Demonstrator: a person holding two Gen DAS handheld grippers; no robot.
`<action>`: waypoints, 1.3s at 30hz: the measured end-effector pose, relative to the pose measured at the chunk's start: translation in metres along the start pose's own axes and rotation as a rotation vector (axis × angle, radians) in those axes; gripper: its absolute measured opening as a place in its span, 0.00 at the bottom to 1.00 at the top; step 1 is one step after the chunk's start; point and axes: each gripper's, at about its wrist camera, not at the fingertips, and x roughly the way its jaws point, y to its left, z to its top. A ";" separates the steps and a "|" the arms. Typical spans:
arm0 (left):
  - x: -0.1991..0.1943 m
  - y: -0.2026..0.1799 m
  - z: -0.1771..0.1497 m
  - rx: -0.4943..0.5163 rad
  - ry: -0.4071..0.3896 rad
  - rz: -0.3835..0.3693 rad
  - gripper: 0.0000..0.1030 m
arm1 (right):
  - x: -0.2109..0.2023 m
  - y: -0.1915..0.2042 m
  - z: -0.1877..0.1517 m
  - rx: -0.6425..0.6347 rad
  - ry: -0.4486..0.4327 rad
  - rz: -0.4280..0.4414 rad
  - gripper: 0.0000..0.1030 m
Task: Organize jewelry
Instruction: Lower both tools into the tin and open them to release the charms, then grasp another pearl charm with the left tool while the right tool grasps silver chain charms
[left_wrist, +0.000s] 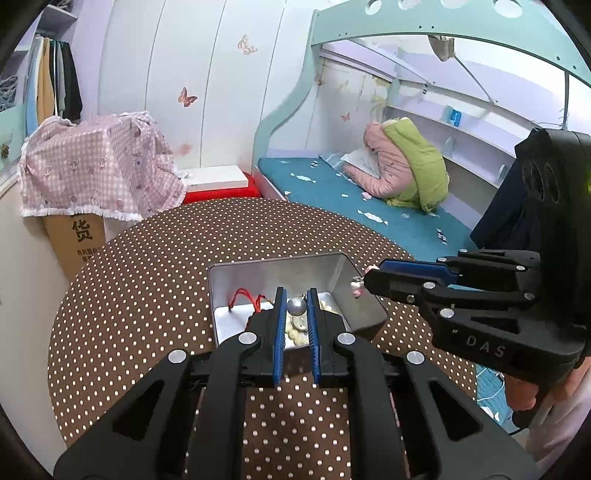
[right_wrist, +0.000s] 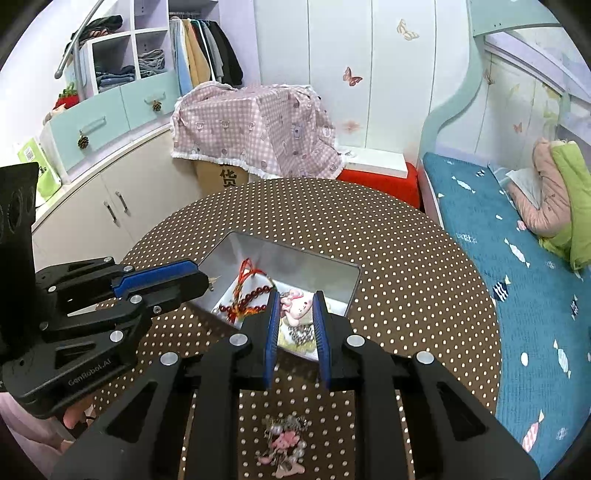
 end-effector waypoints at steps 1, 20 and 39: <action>0.001 0.000 0.002 0.003 -0.001 0.002 0.12 | 0.001 -0.001 0.001 0.004 -0.006 -0.002 0.17; 0.002 -0.009 -0.019 0.005 0.067 0.008 0.27 | -0.009 -0.024 -0.030 0.084 0.030 -0.041 0.46; -0.011 -0.030 -0.083 -0.017 0.179 0.005 0.38 | -0.010 0.005 -0.096 0.080 0.172 0.067 0.21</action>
